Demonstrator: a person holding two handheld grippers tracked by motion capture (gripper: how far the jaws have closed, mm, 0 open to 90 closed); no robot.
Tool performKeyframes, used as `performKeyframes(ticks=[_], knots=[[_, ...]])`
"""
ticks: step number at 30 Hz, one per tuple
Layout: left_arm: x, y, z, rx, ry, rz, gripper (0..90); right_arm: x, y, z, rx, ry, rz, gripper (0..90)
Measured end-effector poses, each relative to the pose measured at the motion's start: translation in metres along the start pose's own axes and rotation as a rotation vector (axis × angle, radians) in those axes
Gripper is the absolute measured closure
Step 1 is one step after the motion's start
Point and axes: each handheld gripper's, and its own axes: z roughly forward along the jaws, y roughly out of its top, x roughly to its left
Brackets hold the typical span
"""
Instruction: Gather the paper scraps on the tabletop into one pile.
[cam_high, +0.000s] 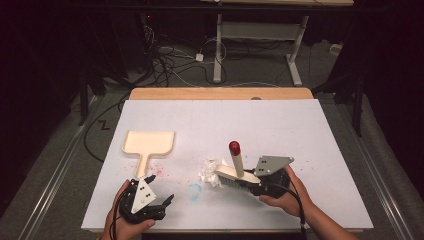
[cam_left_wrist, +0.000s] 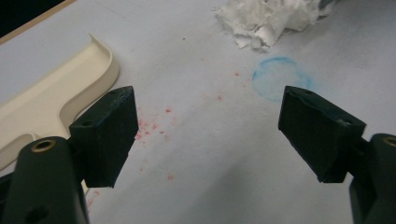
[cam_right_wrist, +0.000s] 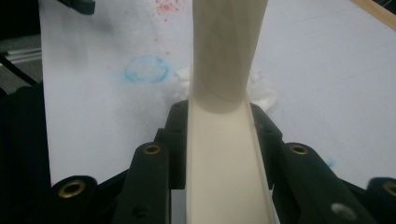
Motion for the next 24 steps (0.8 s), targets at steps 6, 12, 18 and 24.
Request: performKeyframes(ticks=[6, 12, 18, 24], knots=[[0.0, -0.001, 0.0, 0.003, 0.0, 0.001, 19.3, -0.001, -0.001, -0.013, -0.029, 0.006, 0.007, 67.8], [-0.001, 0.0, 0.0, 0.004, 0.0, 0.004, 19.3, -0.004, -0.009, -0.044, -0.063, -0.009, 0.021, 67.8], [-0.003, 0.001, 0.002, 0.01, -0.001, 0.012, 19.3, -0.01, -0.024, -0.069, -0.058, -0.061, 0.069, 67.8], [-0.004, 0.001, 0.003, 0.019, -0.004, 0.016, 19.3, -0.011, -0.047, -0.071, -0.004, -0.07, 0.116, 67.8]])
